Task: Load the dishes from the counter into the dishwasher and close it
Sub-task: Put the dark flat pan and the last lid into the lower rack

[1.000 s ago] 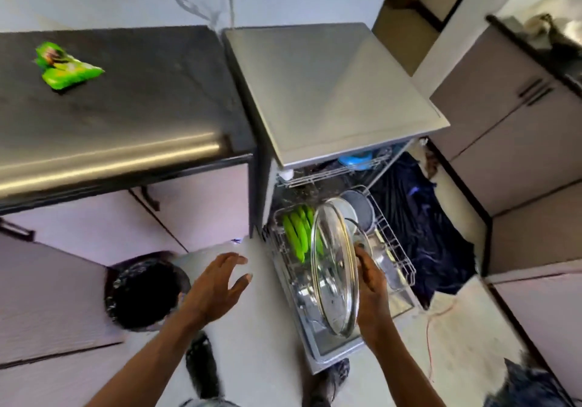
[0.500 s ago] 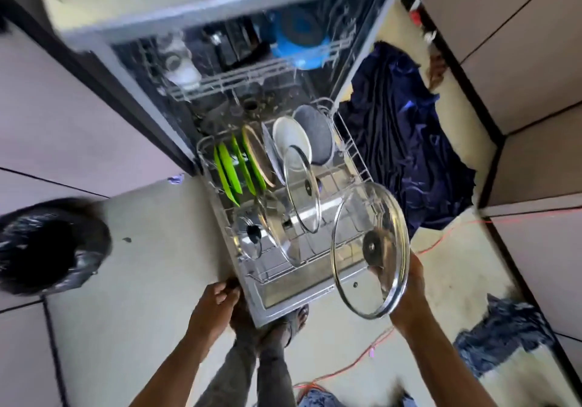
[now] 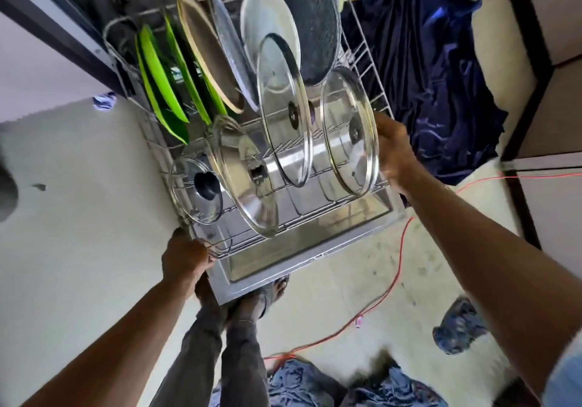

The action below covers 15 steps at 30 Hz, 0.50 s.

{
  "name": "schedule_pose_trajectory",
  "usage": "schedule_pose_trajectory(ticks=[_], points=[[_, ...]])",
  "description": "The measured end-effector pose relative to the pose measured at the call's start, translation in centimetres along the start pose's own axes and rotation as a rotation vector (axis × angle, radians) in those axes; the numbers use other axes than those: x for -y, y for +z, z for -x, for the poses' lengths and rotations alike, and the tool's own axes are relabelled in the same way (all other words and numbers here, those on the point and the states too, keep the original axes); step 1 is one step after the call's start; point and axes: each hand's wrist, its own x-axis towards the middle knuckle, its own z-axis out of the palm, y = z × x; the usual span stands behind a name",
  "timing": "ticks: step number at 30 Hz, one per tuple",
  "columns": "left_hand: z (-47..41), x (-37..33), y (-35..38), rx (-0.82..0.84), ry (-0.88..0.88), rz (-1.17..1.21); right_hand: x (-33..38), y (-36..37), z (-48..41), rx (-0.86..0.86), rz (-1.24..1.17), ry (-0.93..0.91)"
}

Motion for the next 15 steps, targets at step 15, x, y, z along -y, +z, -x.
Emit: schedule_pose_trajectory(ticks=[15], points=[[-1.6,0.7,0.8,-0.039,0.028,0.104,0.1,3.8,-7.4,0.155,0.013,0.129]])
